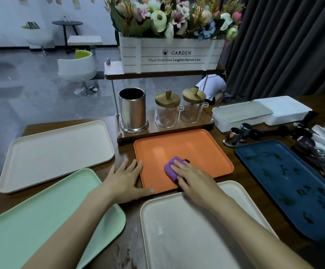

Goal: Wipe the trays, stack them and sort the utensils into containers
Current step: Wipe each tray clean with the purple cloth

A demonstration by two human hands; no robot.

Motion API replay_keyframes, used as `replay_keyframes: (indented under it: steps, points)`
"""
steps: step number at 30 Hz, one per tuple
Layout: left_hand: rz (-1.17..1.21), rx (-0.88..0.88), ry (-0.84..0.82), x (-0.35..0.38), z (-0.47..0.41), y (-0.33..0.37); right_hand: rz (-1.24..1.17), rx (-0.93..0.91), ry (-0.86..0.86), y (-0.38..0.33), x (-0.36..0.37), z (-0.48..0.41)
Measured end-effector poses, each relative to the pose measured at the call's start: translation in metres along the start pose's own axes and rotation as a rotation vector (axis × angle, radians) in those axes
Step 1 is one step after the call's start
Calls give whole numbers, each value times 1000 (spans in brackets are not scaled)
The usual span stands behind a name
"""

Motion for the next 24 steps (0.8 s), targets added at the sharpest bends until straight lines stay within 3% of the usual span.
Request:
replay_keyframes:
  steps: [8,12,17,21,24]
  points:
    - [-29,-102,42,3,-1,6,60,253,118,76,-49,16]
    - [6,-151,12,2,-3,11,73,217,108,74,-49,16]
    - [26,-268,49,3,-6,17,24,58,226,74,-59,17]
    - [19,-391,199,-5,-4,37,-218,12,289,90,-83,29]
    - [64,-343,383,-20,-6,85,-367,19,354,112,-111,48]
Point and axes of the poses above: each hand's wrist, its own z-axis away from the middle knuckle, its own x-axis out of the palm, y = z × x, the point moved 7 cm from there along -z, towards the middle knuckle, and after that the axes turned 7 degrees about -z, right-handed, at the moved point
